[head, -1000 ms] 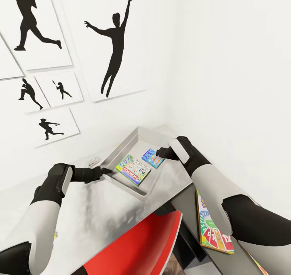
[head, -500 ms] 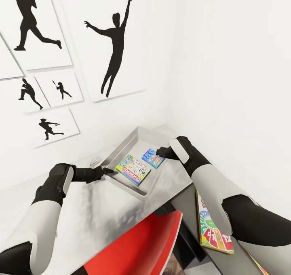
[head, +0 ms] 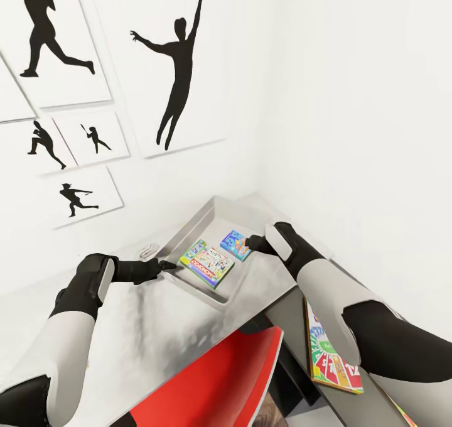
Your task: Put all the toys in the child's room - the three board games (two on the bed and one on the table), the two jigsaw puzzles on the table, and the tennis ball on the table - inside the toy box on the table in the child's room.
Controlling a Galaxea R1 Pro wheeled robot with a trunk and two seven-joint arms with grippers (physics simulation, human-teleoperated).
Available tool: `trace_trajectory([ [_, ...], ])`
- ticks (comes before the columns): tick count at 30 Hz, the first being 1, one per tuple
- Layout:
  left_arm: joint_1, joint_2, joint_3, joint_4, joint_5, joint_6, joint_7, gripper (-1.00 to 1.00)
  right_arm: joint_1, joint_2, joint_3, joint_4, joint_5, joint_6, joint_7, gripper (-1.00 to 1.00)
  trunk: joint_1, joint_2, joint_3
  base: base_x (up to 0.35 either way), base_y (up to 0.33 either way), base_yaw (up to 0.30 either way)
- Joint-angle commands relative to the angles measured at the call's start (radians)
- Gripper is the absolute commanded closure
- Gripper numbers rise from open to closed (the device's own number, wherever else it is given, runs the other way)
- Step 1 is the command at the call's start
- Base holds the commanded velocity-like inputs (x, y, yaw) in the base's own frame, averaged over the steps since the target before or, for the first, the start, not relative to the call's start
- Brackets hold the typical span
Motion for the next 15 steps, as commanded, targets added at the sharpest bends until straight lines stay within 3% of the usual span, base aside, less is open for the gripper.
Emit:
trace_trajectory([
  [1,-0.001,-0.001,0.003,-0.001,-0.008,0.005,-0.008,-1.0,-0.001,-0.001,0.008,0.0,-0.01,0.001,-0.004,-1.0,0.001,-0.002,-0.002,0.0,0.0,0.0],
  [15,-0.001,0.001,0.003,-0.001,-0.008,0.005,-0.008,-1.0,-0.001,0.001,0.012,0.005,-0.009,-0.008,0.017,-1.0,0.001,-0.002,-0.013,0.0,0.0,0.0],
])
